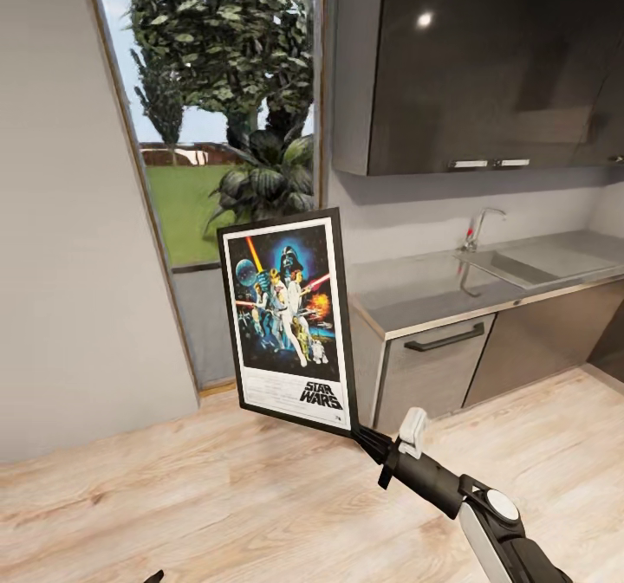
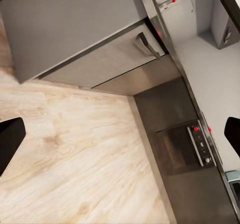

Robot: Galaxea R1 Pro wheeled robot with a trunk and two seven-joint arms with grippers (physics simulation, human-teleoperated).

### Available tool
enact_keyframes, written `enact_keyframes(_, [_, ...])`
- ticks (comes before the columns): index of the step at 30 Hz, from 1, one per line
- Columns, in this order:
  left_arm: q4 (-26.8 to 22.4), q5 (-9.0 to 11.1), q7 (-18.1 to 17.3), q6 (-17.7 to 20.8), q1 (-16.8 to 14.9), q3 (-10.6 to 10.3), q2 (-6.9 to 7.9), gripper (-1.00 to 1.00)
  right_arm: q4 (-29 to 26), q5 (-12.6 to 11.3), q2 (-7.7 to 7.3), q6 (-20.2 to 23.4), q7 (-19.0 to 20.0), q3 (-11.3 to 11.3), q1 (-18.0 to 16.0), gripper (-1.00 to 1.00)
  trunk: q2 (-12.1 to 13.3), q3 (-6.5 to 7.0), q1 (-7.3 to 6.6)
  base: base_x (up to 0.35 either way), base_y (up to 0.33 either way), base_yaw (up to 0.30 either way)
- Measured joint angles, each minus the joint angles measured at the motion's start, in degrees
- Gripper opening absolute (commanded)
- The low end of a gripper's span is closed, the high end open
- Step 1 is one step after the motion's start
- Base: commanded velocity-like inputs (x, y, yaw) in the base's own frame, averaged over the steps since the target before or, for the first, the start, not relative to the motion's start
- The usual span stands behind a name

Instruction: Pick up the poster from the kitchen countertop and hang it on one of the wall nails in the kitchen.

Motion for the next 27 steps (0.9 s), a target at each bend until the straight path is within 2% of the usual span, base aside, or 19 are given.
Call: enact_keyframes(27, [0.0,0.0,0.0,0.0,0.0,0.0,0.00,1.00,0.0,0.0,-0.02,0.0,0.0,0.0,0.0,-1.00,0.0,0.00,0.00,0.000,0.297,0.000])
